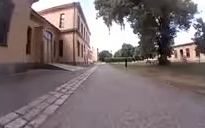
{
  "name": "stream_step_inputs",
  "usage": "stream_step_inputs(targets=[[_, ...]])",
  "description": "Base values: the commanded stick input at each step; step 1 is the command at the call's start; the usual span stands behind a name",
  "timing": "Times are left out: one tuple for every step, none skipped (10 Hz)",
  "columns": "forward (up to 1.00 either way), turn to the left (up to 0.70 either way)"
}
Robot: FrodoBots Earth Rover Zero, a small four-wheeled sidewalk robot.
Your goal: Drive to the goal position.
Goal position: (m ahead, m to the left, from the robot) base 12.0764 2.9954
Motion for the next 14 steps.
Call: stream_step_inputs(targets=[[0.85, 0.01], [0.85, 0.01], [0.85, 0.01], [0.85, 0.01], [0.85, 0.01], [0.85, 0.01], [0.85, 0.01], [0.85, 0.01], [0.85, 0.01], [0.85, 0.01], [0.85, 0.01], [0.85, 0.01], [0.85, 0.01], [0.85, 0.01]])
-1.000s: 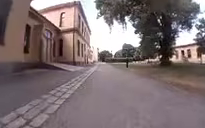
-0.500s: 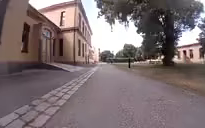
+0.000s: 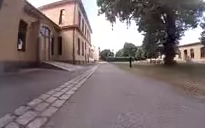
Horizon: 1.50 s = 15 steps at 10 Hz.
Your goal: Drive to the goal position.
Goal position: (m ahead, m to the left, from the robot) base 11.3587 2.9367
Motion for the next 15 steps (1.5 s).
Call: stream_step_inputs(targets=[[0.85, 0.01], [0.85, 0.01], [0.85, 0.01], [0.85, 0.01], [0.85, 0.01], [0.85, 0.01], [0.85, 0.01], [0.85, 0.01], [0.85, 0.01], [0.85, 0.01], [0.85, 0.01], [0.85, 0.01], [0.85, -0.06], [0.85, -0.33], [0.85, -0.33]])
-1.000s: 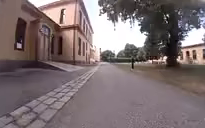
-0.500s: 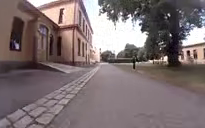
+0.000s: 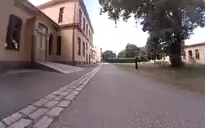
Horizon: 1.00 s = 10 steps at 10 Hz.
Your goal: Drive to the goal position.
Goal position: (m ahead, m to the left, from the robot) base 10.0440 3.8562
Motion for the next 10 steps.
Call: stream_step_inputs(targets=[[0.85, -0.33], [0.85, -0.33], [0.85, -0.33], [0.85, -0.33], [0.85, -0.33], [0.85, -0.33], [0.85, -0.33], [0.85, -0.30], [0.85, -0.01], [0.85, 0.01]])
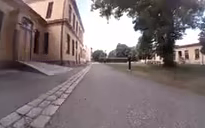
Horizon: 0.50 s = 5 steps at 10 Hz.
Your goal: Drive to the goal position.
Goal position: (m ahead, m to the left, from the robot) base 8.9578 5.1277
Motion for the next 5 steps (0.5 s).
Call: stream_step_inputs(targets=[[0.85, 0.01], [0.85, 0.01], [0.85, 0.01], [0.85, 0.01], [0.85, 0.01]])
